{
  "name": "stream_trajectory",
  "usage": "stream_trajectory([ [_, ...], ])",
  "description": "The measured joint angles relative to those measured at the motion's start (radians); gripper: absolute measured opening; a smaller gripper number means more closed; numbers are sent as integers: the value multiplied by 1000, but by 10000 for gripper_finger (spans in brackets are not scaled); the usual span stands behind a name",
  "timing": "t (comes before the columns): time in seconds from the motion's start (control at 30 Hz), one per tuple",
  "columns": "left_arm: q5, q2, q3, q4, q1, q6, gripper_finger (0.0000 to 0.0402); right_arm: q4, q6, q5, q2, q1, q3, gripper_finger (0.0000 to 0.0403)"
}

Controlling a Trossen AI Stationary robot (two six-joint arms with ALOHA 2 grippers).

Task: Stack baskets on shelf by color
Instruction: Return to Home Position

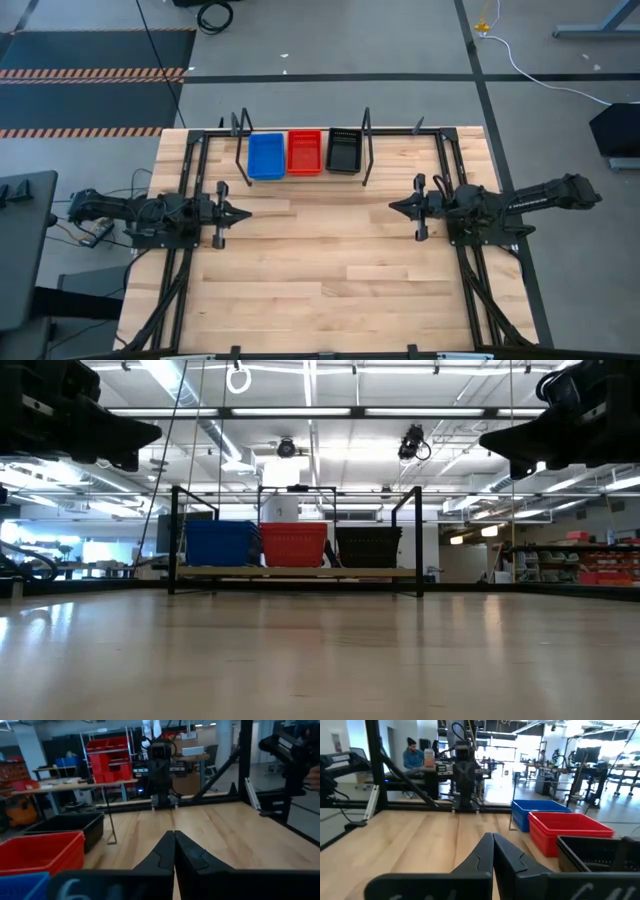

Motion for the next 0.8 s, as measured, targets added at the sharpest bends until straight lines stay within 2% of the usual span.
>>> stream_trajectory([
  [0.2,112,-4,0,18,91,-12,4,-6,25,-70,-40,-20,0,6],
  [0.4,257,-4,0,9,197,-34,4,-75,33,-71,-64,-20,0,6],
  [0.6,263,0,-1,-21,254,-41,4,-122,27,-19,-64,-20,-3,6],
  [0.8,263,0,-1,-41,258,-62,4,-105,15,-14,-64,-20,-3,7],
])
